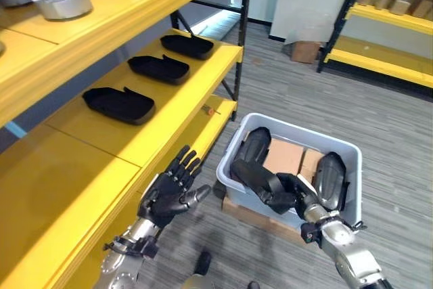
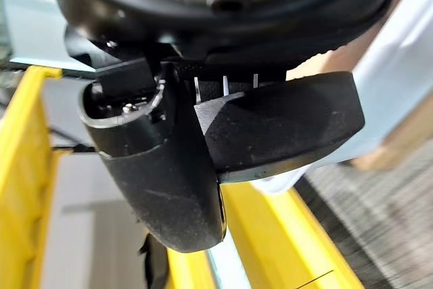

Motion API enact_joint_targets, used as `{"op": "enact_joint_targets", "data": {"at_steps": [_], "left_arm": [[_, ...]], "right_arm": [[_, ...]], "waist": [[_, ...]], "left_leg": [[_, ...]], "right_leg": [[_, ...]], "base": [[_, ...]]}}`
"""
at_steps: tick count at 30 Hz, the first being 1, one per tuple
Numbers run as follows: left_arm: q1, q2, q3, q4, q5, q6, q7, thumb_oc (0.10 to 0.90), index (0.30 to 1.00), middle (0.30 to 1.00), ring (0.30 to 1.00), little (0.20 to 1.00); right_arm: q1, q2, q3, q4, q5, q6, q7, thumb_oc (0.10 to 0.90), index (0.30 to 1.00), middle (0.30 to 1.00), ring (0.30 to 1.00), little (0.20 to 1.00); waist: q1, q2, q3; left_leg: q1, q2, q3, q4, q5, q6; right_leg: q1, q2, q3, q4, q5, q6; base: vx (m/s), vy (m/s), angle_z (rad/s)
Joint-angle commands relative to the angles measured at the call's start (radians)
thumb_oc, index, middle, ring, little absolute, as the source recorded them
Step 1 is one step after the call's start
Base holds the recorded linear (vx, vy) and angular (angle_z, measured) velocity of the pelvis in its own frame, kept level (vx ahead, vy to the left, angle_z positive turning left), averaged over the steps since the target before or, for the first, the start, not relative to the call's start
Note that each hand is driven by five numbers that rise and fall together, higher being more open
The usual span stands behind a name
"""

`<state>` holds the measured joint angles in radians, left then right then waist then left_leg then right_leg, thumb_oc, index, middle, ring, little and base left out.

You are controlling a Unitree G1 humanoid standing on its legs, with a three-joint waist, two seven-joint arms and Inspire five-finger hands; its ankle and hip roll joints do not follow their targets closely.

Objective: Move parts from the plastic box to the shelf.

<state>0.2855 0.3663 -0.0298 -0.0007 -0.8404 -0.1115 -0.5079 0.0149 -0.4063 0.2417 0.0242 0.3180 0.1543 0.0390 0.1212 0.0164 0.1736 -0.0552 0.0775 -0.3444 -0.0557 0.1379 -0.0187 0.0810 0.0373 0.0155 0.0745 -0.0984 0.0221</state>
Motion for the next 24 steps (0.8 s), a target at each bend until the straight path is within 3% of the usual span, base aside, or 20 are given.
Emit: {"op": "enact_joint_targets", "data": {"at_steps": [1, 2, 3, 5, 6, 11, 12, 16, 18, 21, 24], "left_arm": [[-0.071, 0.021, 0.044, -0.123, -0.016, -0.083, -0.013, 0.9, 1.0, 1.0, 1.0, 1.0], [-0.063, 0.02, 0.047, -0.131, -0.018, -0.085, -0.005, 0.9, 1.0, 1.0, 1.0, 1.0], [-0.061, 0.019, 0.044, -0.123, -0.019, -0.075, -0.04, 0.9, 1.0, 1.0, 1.0, 1.0], [-0.061, 0.019, 0.042, -0.119, -0.018, -0.08, -0.042, 0.9, 1.0, 1.0, 1.0, 1.0], [-0.067, 0.024, 0.03, -0.109, -0.02, -0.079, -0.074, 0.9, 1.0, 1.0, 1.0, 1.0], [-0.091, 0.034, 0.013, -0.109, -0.052, -0.102, -0.047, 0.9, 1.0, 1.0, 1.0, 1.0], [-0.11, 0.033, 0.002, -0.113, -0.058, -0.095, -0.043, 0.9, 1.0, 1.0, 1.0, 1.0], [-0.131, 0.031, -0.012, -0.113, -0.061, -0.083, -0.045, 0.9, 1.0, 1.0, 1.0, 1.0], [-0.139, 0.028, -0.025, -0.108, -0.051, -0.084, -0.04, 0.9, 1.0, 1.0, 1.0, 1.0], [-0.145, 0.034, -0.043, -0.103, -0.039, -0.096, -0.034, 0.9, 1.0, 1.0, 1.0, 1.0], [-0.138, 0.051, -0.065, -0.113, -0.029, -0.121, -0.011, 0.9, 1.0, 1.0, 1.0, 1.0]], "right_arm": [[-0.097, 0.017, 0.002, -0.128, 0.013, -0.148, -0.016, 0.4, 0.3, 0.3, 0.3, 0.3], [-0.097, 0.019, 0.013, -0.135, 0.0, -0.153, -0.024, 0.4, 0.3, 0.3, 0.3, 0.3], [-0.082, 0.022, 0.014, -0.152, -0.004, -0.162, -0.054, 0.4, 0.3, 0.3, 0.3, 0.3], [-0.076, 0.023, 0.013, -0.158, -0.002, -0.162, -0.05, 0.4, 0.3, 0.3, 0.3, 0.3], [-0.047, 0.016, -0.003, -0.175, -0.002, -0.186, -0.072, 0.4, 0.3, 0.3, 0.3, 0.3], [-0.044, -0.021, -0.027, -0.191, -0.039, -0.248, -0.05, 0.4, 0.3, 0.3, 0.3, 0.3], [-0.054, -0.029, -0.027, -0.195, -0.032, -0.248, -0.054, 0.4, 0.3, 0.3, 0.3, 0.3], [-0.065, -0.028, -0.025, -0.19, -0.034, -0.248, -0.065, 0.4, 0.3, 0.3, 0.3, 0.3], [-0.065, -0.031, -0.032, -0.192, -0.026, -0.264, -0.068, 0.4, 0.3, 0.3, 0.3, 0.3], [-0.06, -0.03, -0.034, -0.206, -0.049, -0.282, -0.084, 0.4, 0.3, 0.3, 0.3, 0.3], [-0.065, -0.029, -0.038, -0.231, -0.095, -0.302, -0.11, 0.4, 0.3, 0.3, 0.3, 0.3]], "waist": [[0.013, -0.049, -0.017], [0.017, -0.046, -0.013], [0.006, -0.042, -0.007], [-0.001, -0.04, -0.009], [-0.027, -0.037, -0.007], [-0.078, -0.037, -0.008], [-0.096, -0.043, -0.008], [-0.115, -0.042, -0.023], [-0.129, -0.028, -0.034], [-0.139, -0.007, -0.039], [-0.144, 0.011, -0.042]], "left_leg": [[0.01, -0.101, 0.036, -0.021, -0.015, -0.001], [-0.004, -0.098, 0.048, -0.018, -0.009, -0.006], [-0.035, -0.077, 0.16, 0.002, -0.009, -0.019], [-0.048, -0.071, 0.187, 0.009, -0.009, -0.022], [-0.075, -0.034, 0.311, 0.036, -0.008, -0.037], [-0.041, 0.031, 0.455, 0.1, -0.05, -0.036], [-0.012, 0.065, 0.501, 0.141, -0.06, -0.035], [0.025, 0.135, 0.544, 0.179, -0.021, -0.051], [0.069, 0.163, 0.581, 0.155, -0.01, -0.065], [0.095, 0.169, 0.62, 0.111, -0.007, -0.075], [0.117, 0.156, 0.663, 0.065, -0.038, -0.071]], "right_leg": [[-0.011, 0.004, 0.002, -0.013, 0.05, -0.001], [-0.009, 0.004, -0.008, -0.014, 0.048, -0.003], [-0.003, -0.007, -0.056, -0.021, 0.046, -0.003], [-0.007, -0.009, -0.071, -0.023, 0.047, -0.003], [-0.013, -0.028, -0.136, -0.027, 0.049, 0.0], [-0.043, -0.084, -0.212, -0.002, 0.046, 0.001], [-0.046, -0.111, -0.24, 0.018, 0.044, 0.0], [-0.055, -0.141, -0.281, 0.038, 0.041, -0.008], [-0.055, -0.158, -0.307, 0.044, 0.038, -0.006], [-0.053, -0.175, -0.331, 0.049, 0.036, 0.003], [-0.047, -0.209, -0.36, 0.057, 0.04, 0.025]], "base": [[-0.04, -0.105, 0.15], [-0.08, -0.088, 0.12], [-0.08, -0.073, 0.2], [-0.1, -0.028, 0.89], [-0.14, 0.003, 1.16], [-0.14, 0.115, 1.2], [-0.14, 0.201, 0.65], [-0.08, 0.166, 0.69], [-0.09, 0.278, 1.03], [-0.06, 0.269, 0.85], [-0.08, 0.38, 0.5]]}}
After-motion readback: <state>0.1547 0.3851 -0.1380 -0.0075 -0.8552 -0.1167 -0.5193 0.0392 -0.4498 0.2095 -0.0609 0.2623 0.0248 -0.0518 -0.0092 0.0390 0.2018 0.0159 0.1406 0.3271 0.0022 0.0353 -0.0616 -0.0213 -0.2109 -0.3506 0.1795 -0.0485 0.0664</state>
